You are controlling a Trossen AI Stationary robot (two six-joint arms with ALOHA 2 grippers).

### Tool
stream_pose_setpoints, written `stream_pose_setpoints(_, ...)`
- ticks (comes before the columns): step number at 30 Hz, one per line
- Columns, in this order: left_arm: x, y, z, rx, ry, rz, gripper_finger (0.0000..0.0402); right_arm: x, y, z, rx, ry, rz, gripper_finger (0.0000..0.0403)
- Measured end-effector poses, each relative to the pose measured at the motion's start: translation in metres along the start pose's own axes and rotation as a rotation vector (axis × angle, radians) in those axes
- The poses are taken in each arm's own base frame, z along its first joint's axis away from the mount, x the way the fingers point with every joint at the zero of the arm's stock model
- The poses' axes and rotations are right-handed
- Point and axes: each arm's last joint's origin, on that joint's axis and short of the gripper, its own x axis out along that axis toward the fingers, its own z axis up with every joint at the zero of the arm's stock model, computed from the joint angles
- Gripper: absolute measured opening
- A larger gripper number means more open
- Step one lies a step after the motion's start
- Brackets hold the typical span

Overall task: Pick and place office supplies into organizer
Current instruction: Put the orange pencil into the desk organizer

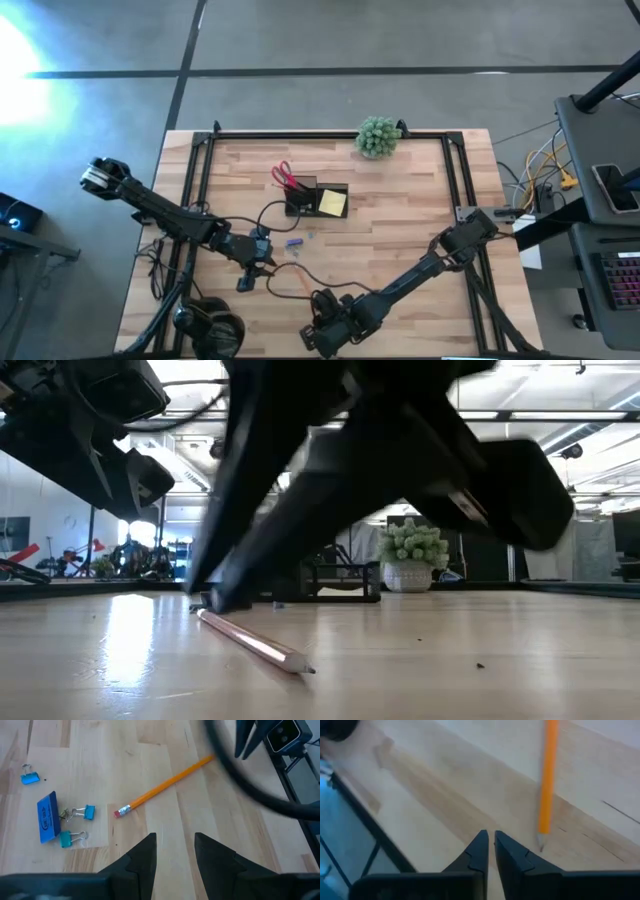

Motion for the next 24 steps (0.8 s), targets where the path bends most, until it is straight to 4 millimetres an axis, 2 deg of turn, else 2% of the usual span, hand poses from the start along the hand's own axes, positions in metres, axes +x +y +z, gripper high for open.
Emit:
stream_pose_setpoints(4,0.000,0.000,0.000,0.000,0.000,0.000,0.0118,-0.008,0.003,0.002,-0.067,0.003,-0.029,0.0062)
stream_pose_setpoints(9,0.000,0.000,0.000,0.000,0.001,0.001,0.0118,-0.009,-0.010,0.002,-0.072,0.021,-0.156,0.0085)
stream_pose_setpoints(20,0.000,0.000,-0.001,0.000,0.002,0.002,0.0118,-0.006,-0.011,0.001,-0.111,0.062,-0.148,0.0065)
stream_pose_setpoints(24,0.000,0.000,-0.001,0.000,0.002,0.002,0.0118,0.001,-0.013,0.003,-0.103,0.063,-0.155,0.0061)
